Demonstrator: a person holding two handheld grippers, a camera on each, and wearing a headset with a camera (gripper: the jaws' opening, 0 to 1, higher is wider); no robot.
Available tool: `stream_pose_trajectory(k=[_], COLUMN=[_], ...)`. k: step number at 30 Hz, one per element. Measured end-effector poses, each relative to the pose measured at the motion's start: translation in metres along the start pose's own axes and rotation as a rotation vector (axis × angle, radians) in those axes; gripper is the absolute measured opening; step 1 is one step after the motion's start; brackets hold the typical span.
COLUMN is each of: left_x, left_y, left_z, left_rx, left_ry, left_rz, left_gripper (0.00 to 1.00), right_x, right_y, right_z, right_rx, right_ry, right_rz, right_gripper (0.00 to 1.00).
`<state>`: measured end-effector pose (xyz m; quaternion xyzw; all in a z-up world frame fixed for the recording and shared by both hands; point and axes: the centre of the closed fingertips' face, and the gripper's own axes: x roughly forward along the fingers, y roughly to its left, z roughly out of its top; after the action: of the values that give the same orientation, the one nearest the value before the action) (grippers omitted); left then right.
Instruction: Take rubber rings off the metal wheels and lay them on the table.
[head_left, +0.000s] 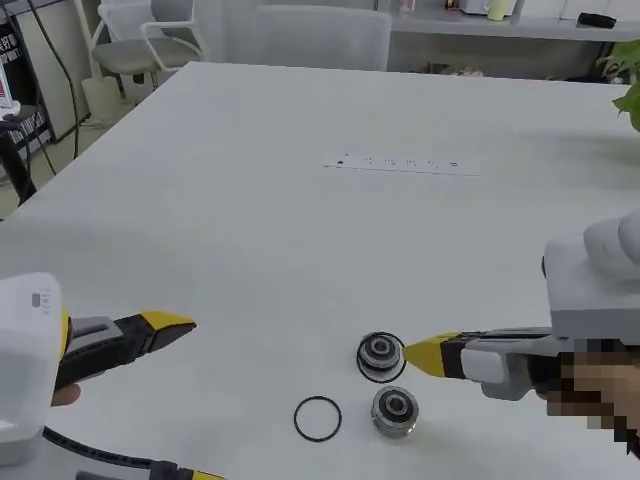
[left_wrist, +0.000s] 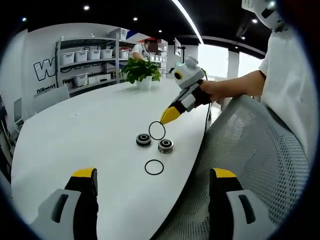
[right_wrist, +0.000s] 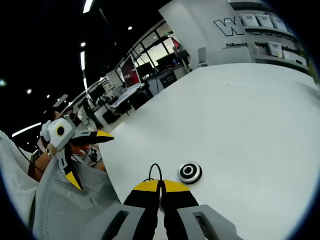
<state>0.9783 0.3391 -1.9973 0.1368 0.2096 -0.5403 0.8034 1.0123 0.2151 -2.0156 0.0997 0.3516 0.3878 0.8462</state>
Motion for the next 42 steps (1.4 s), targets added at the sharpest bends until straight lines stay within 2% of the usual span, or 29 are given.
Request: stream_pose_trajectory(k=[9,13,17,21,27,32,42], left_x=[0.0,-0.001,-0.001,-0.001,-0.001,-0.001,-0.001], left_y=[0.001,0.001,0.001,0.001,0.001,0.001,0.001], left_z=[0.0,0.0,0.0,-0.001,-0.001,-0.002,-0.002], left_rx=[-0.008,-0.008,-0.008,-0.009,-0.009,-0.005,-0.001], left_ry=[-0.002,0.001,0.002,0.002,0.004,0.009,0.014], left_rz=[0.005,0.007,0.008,0.011,0.011,0.008,0.007], left_gripper=[0.91,0.91,0.91,0.9,0.9,0.9,0.9], right_x=[0.016,0.022,0.027,0.031,0.035,0.038,0.043], right_y=[0.013,0.016,0.015,0.008,0.011,0.013,0.007], right_z=[-0.011,-0.016,-0.021,-0.024,-0.028,-0.034,-0.041], right_rx=[-0.057,-0.091,-0.118,-0.149,-0.138,-0.162,-0.239], right_ry=[0.057,0.079,0.094,0.098,0.108,0.127,0.156], right_rz=[0.031,0.029,0.021,-0.012,0.008,0.008,-0.028], right_gripper=[0.0,0.0,0.0,0.0,0.0,0.0,0.0])
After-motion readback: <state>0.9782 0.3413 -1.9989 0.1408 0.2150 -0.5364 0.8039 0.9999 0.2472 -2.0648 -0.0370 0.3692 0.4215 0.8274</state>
